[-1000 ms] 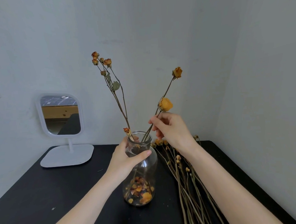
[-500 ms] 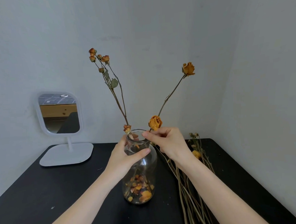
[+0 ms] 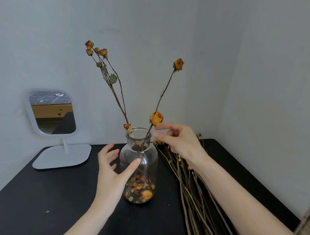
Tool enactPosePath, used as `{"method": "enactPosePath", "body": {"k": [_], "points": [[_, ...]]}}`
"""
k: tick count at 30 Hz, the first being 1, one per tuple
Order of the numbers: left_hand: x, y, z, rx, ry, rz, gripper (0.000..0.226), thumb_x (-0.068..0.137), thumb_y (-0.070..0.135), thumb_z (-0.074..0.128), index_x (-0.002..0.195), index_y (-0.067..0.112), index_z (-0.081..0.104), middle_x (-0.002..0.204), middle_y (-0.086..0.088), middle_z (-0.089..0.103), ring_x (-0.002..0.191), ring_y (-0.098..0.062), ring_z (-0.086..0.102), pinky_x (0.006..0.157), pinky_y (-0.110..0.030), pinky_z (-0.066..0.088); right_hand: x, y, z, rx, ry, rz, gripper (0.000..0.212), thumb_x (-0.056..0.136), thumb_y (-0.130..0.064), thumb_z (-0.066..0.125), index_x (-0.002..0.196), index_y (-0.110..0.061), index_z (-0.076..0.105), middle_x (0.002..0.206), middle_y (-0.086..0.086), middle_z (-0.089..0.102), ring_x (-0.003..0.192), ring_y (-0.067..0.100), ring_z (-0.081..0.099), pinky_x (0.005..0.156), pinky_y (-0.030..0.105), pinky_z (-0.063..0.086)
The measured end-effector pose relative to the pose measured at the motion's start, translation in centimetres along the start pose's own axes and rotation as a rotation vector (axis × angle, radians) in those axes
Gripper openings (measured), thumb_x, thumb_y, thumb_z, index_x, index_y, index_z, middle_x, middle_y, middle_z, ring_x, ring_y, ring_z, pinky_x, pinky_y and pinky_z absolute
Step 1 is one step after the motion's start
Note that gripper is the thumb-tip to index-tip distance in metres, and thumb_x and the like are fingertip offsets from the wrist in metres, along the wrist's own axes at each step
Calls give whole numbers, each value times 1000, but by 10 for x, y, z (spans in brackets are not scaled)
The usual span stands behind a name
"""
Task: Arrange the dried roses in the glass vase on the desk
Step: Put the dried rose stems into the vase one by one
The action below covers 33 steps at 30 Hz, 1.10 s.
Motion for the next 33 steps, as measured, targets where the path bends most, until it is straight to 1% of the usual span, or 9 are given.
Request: {"method": "enactPosePath", "body": {"k": [2,4,7,10,12,17,21,26,33], "points": [[-29,-10,-2,-21,107,-7,63,56,41,76,108,41,39,104,10,52,98,-3,54,81,-18,40,-4,7,-14,-40,20,7,16,79,-25,72,95,-25,70,48,-12,48,40,-2,44,44,6,37],[-57,-20,4,9,90,-10,47,66,22,78,93,41,45,90,1,53,82,-9,57,71,-14,42,-9,18,-30,-82,52,30,16,79,-25,72,94,-25,71,49,-12,48,40,-1,43,42,7,36],[-78,-27,24,97,-180,-7,33,74,8,73,78,37,58,72,-5,54,64,-6,53,56,-10,41,-15,44,-58,-159,121,107,13,79,-24,72,92,-23,71,50,-11,49,41,-1,44,43,9,32],[-71,-24,53,250,-455,-6,18,82,22,67,83,37,58,68,1,52,57,1,47,60,-11,40,-23,75,-90,-278,201,235,8,82,-27,69,88,-23,70,62,-9,52,52,2,45,51,18,32],[-59,-26,75,353,-517,-8,12,86,29,62,91,34,53,68,4,51,55,1,46,58,-12,39,-29,94,-108,-362,196,328,10,84,-26,67,92,-21,67,69,-8,53,58,4,47,53,19,32],[-25,-42,123,572,-445,-65,23,90,35,55,106,20,47,75,5,54,67,-7,53,59,-20,40,-40,121,-126,-559,83,437,12,85,-24,64,97,-21,65,76,-8,61,64,3,55,52,14,37],[-6,-52,145,708,-447,-161,24,91,41,51,96,17,51,87,0,59,84,-19,58,75,-33,49,-35,131,-117,-645,-26,430,13,86,-29,62,97,-22,65,71,-9,61,61,1,56,53,13,37],[1,-55,152,728,-472,-253,43,90,33,55,52,17,42,55,0,46,60,-21,53,69,-32,46,-23,142,-103,-756,-89,496,25,85,-35,62,102,-17,65,86,-3,61,81,11,61,78,28,50],[5,-56,151,606,-402,-275,31,92,29,53,65,17,44,67,0,50,66,-16,49,66,-28,39,-18,153,-99,-836,-107,585,23,83,-34,66,93,-14,69,94,3,67,85,16,63,81,32,53]]}}
Point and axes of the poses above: each hand's wrist, its own x-axis towards the middle knuckle, its own z-axis out of the palm, y = z × x, the point moved 1 cm from there along x, towards the middle knuckle
